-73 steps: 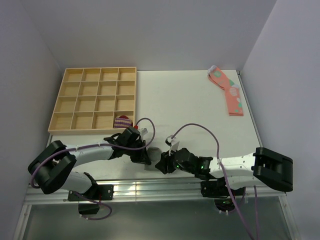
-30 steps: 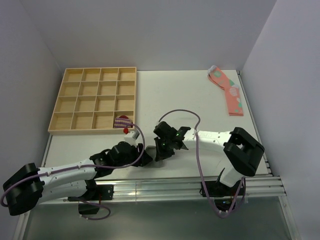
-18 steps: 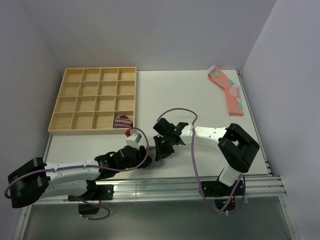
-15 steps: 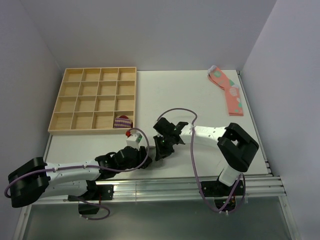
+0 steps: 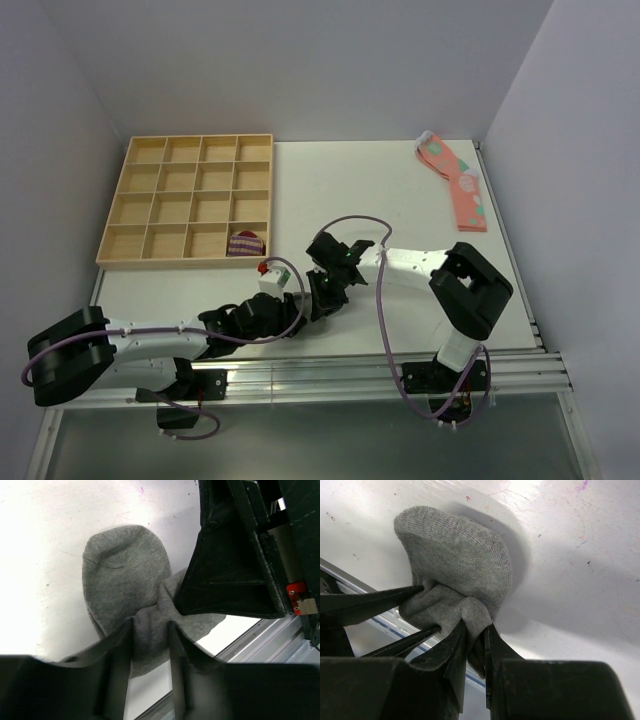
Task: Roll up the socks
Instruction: Roll the sock at the center of the board.
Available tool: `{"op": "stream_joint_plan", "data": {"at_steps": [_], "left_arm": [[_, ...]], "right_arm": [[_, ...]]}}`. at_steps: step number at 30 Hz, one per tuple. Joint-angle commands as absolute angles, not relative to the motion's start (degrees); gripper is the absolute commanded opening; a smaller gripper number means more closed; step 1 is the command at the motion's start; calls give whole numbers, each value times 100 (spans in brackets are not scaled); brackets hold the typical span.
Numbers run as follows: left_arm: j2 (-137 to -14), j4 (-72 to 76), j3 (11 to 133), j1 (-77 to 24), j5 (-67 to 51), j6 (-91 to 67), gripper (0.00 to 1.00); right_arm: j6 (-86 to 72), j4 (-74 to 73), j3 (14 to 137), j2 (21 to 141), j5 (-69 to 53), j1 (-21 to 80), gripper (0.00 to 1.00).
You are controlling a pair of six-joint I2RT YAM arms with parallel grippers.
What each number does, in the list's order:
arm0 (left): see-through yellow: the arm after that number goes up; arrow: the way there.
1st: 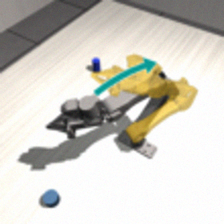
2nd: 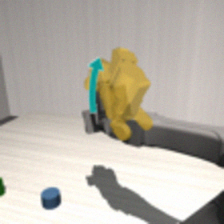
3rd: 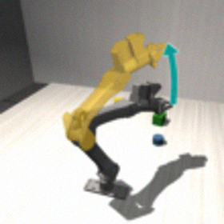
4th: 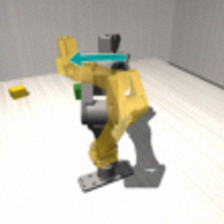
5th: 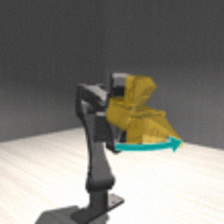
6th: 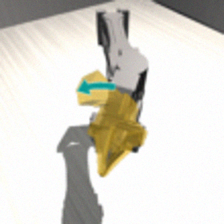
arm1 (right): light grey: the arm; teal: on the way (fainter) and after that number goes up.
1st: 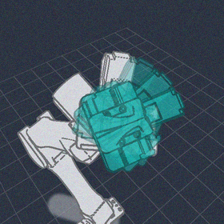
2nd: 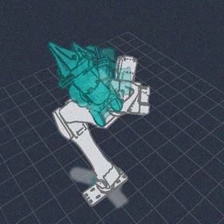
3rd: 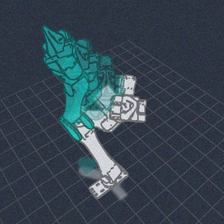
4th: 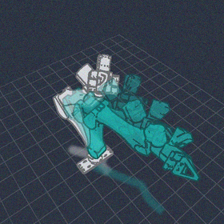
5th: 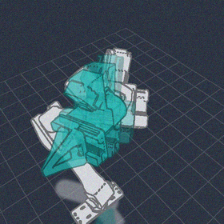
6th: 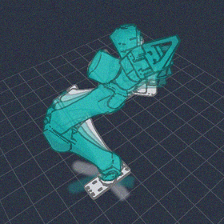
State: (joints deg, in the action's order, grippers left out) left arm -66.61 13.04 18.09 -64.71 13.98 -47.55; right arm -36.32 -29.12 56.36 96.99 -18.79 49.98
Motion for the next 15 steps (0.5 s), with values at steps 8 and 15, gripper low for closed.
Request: {"op": "stream_joint_plan", "data": {"at_steps": [8, 15], "left_arm": [[-6970, 1038, 1872, -6513, 1169, -4816, 0], [-6943, 712, 1872, -6504, 1081, -5088, 0]], "right_arm": [[-3647, -2874, 5353, 9581, -1399, 5010, 34], [-3849, -2303, 4887, 8658, -644, 5001, 48]]}}
